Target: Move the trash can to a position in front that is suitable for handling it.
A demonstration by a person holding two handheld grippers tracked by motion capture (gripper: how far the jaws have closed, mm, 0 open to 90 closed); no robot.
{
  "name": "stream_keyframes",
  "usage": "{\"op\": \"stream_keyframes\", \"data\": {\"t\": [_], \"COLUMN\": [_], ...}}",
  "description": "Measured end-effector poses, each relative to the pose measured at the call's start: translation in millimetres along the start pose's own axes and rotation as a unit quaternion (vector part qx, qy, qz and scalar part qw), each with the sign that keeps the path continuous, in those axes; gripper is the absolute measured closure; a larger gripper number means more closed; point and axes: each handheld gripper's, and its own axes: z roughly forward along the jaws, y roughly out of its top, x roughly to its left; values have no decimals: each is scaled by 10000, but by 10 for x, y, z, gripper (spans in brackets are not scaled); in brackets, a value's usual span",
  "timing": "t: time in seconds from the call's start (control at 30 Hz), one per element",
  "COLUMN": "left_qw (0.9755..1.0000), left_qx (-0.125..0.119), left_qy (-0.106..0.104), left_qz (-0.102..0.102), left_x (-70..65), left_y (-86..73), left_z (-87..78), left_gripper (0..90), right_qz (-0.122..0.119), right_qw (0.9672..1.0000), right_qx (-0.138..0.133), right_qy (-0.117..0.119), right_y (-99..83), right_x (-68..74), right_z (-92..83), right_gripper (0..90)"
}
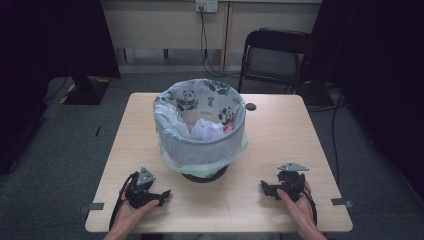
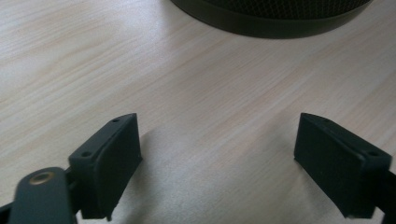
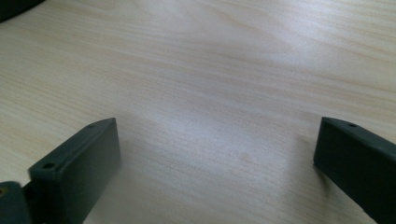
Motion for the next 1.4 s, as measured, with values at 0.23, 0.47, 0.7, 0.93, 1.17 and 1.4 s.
{"op": "stream_keyframes", "data": {"t": [0.23,0.47,0.7,0.93,1.17,1.4], "left_qw": [9998,9988,9961,9934,9921,9838], "left_qx": [103,-454,-702,-1061,-1199,-1733], "left_qy": [-64,-147,-385,-114,-122,-90], "left_qz": [172,-92,-365,-409,-340,-459], "left_x": [11,97,277,488,626,725], "left_y": [37,180,357,579,799,1026], "left_z": [-75,-274,-384,-475,-508,-523], "left_gripper": [193,260,240,277,274,276], "right_qz": [80,-278,-205,-321,-116,-249], "right_qw": [9994,9920,9798,9727,9695,9686], "right_qx": [-267,-906,-1563,-1922,-2061,-2094], "right_qy": [219,839,1230,1258,1324,1313], "right_y": [89,233,531,968,1308,1512], "right_x": [-1,109,109,168,135,149], "right_z": [-85,-207,-247,-292,-218,-25], "right_gripper": [110,153,271,347,393,409]}}
